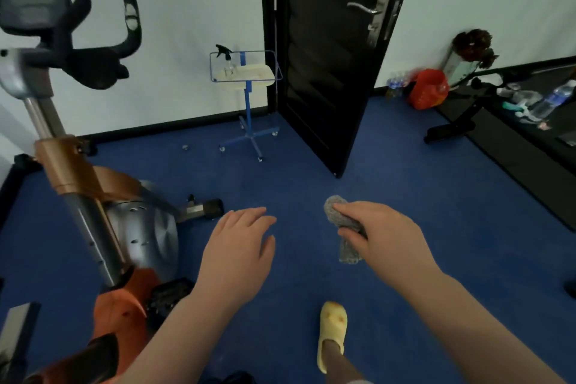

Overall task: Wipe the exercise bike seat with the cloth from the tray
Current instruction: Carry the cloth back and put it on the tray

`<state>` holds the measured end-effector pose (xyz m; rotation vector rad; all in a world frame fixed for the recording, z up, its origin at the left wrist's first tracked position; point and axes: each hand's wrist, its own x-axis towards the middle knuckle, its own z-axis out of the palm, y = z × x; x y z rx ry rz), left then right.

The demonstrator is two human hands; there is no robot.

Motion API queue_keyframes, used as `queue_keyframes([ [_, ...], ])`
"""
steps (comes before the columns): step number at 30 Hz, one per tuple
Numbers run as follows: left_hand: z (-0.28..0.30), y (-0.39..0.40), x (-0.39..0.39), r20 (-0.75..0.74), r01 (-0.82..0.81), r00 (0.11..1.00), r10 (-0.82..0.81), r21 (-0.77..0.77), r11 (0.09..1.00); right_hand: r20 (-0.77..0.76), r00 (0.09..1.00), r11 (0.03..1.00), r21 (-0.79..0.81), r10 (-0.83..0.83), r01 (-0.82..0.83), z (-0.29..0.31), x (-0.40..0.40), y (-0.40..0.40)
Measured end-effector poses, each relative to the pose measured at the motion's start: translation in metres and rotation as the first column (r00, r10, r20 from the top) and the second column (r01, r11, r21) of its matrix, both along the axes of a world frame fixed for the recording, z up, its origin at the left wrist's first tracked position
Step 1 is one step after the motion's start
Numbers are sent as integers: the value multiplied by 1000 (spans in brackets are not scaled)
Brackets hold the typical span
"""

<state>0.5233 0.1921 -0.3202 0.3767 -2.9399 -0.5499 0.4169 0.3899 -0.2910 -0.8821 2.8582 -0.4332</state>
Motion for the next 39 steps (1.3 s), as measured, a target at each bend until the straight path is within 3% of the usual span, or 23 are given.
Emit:
queue_keyframes([
  [11, 5, -10, -144, -18, -202, 979, 202, -22, 979, -8, 973, 973, -19, 232, -232, 2, -168, -30],
  [19, -3, -36, -207, 33, -293, 956, 293, 4, 956, 24, 952, 953, -11, 304, -304, -6, -253, -72],
  [39, -1, -252, -418, 88, -203, 976, 201, 13, 979, 132, 953, 962, -18, 274, -274, -22, -450, -282],
])
